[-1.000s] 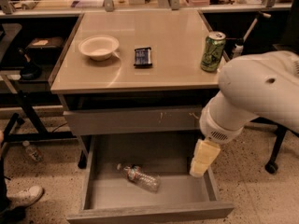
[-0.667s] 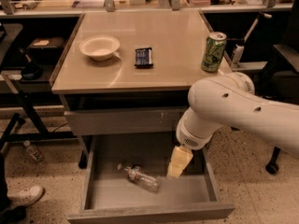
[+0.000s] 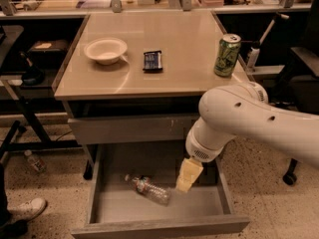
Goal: Pick water bottle from middle drawer and place on counter
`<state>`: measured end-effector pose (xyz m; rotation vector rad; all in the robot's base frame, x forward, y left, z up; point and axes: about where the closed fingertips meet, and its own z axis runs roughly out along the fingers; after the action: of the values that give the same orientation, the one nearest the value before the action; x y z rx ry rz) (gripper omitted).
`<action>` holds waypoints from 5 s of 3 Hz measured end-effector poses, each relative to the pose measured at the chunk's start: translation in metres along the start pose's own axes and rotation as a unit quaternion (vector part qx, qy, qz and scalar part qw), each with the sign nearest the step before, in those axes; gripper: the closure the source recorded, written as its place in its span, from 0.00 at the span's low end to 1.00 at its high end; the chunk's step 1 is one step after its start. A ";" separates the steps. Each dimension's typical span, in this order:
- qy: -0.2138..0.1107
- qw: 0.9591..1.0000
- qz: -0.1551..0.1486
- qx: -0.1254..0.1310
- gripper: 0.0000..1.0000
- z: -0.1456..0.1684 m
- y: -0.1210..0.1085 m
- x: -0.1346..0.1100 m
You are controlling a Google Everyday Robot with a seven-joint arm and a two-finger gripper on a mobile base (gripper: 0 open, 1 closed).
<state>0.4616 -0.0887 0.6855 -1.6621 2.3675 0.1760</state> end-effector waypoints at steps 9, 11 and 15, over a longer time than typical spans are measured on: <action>-0.118 0.987 0.102 -0.046 0.00 0.295 0.005 -0.045; -0.123 0.984 0.118 -0.050 0.00 0.343 -0.007 -0.047; -0.123 0.984 0.118 -0.050 0.66 0.343 -0.007 -0.047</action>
Offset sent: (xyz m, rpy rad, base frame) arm 0.0325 0.0675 -0.1308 0.1286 0.0315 -0.1532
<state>0.5274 0.0324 0.3678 -1.3064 2.3896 0.5196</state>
